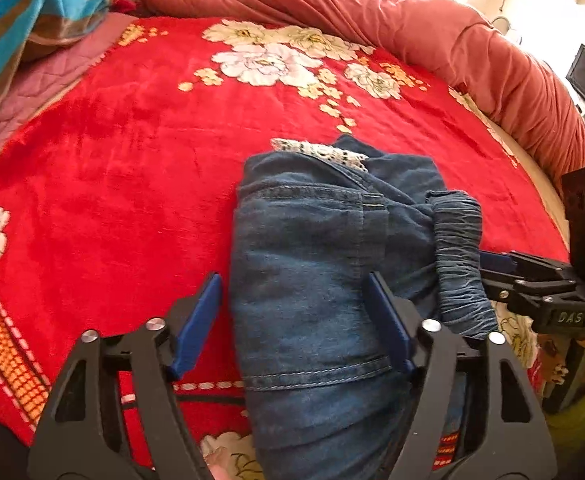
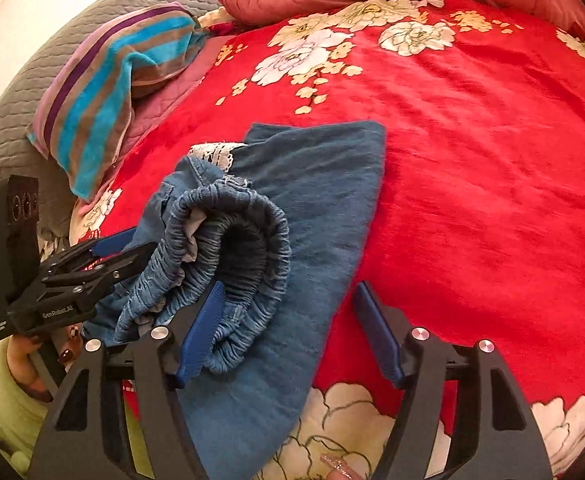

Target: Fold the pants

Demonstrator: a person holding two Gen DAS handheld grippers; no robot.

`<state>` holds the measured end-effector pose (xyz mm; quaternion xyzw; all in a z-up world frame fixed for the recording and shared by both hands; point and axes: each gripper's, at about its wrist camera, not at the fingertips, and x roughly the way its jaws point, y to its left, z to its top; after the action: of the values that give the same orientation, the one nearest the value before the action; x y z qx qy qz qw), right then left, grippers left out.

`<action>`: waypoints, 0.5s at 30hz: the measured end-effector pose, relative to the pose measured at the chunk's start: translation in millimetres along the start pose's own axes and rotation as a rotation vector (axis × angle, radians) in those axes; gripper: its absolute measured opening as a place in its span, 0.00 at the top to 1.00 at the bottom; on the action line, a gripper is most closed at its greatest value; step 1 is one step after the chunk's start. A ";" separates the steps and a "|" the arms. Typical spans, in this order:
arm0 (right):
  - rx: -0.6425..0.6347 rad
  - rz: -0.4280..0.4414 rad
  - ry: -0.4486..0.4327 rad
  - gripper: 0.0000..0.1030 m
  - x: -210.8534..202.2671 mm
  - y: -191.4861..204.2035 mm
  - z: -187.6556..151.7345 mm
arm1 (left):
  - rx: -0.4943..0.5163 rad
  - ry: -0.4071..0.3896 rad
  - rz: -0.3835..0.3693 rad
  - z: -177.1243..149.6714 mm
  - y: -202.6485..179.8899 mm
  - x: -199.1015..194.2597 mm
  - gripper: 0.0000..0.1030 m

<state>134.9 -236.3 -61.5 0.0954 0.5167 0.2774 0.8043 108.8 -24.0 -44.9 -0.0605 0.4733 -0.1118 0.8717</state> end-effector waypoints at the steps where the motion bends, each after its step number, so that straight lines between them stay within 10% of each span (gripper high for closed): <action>1: -0.006 0.006 0.000 0.35 2.8 0.4 0.6 | -0.007 0.005 -0.011 0.0 -0.4 2.2 0.46; 5: -0.018 0.044 -0.016 0.40 8.5 -0.5 3.1 | -0.024 0.017 -0.020 -0.1 -5.1 6.0 0.63; 8: -0.042 0.091 -0.022 0.71 7.8 3.9 6.5 | -0.009 0.004 -0.007 2.7 -12.4 2.2 0.71; 15: -0.154 0.077 -0.116 0.79 -12.6 25.6 30.6 | 0.010 -0.044 -0.014 25.0 -23.5 -13.4 0.78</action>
<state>149.1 -217.9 -26.8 0.0691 0.4425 0.3412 0.8265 119.5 -43.4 -15.5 -0.0618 0.4530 -0.1190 0.8814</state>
